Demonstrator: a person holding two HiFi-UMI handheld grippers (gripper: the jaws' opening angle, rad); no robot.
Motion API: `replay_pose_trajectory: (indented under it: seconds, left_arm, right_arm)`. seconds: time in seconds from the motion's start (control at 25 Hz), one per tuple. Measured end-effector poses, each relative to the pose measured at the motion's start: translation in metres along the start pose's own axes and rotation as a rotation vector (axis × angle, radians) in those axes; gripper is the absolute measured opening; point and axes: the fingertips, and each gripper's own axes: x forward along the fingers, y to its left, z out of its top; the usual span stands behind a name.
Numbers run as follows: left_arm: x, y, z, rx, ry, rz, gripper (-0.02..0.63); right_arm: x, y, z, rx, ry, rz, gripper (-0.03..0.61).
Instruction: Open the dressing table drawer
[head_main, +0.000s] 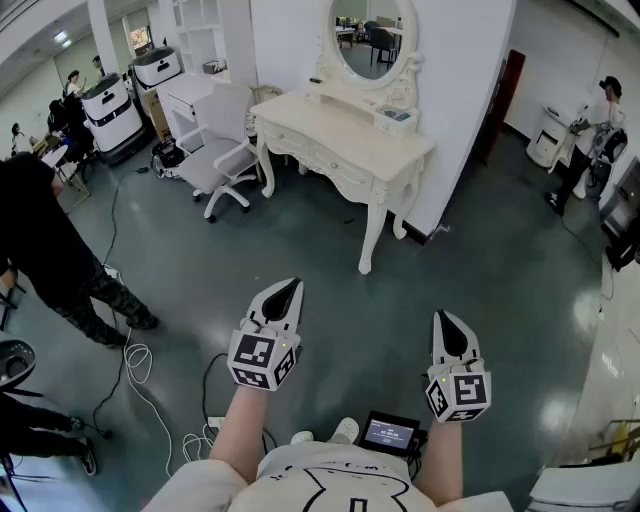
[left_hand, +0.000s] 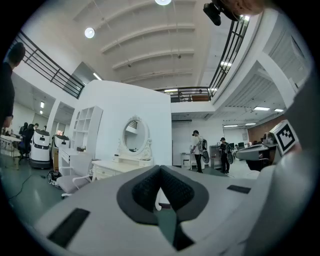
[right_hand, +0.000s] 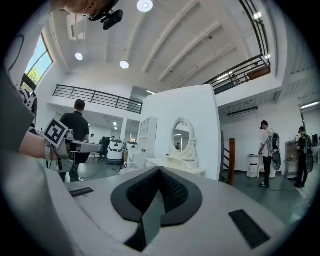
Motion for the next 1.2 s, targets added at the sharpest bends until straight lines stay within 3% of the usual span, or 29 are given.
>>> replay_pose_trajectory:
  seconds: [0.24,0.44,0.76,1.2]
  left_arm:
    - [-0.033,0.021,0.007,0.016,-0.018,-0.004,0.018]
    - [-0.052,0.026,0.010,0.006,-0.029,-0.041,0.020]
    - [-0.061,0.042,0.008,-0.014,-0.029,-0.075,0.018]
    - [0.010,0.047,0.004,-0.009,-0.022,-0.097,0.018]
  right_arm:
    - [-0.006,0.039,0.011,-0.005,0.011,-0.055,0.025]
    - [-0.015,0.074,0.022,-0.041,0.029,-0.041,0.025]
    - [-0.010,0.106,0.024,0.000,0.014,-0.038,0.025]
    - [0.045,0.070,0.015,0.042,-0.005,-0.026,0.025]
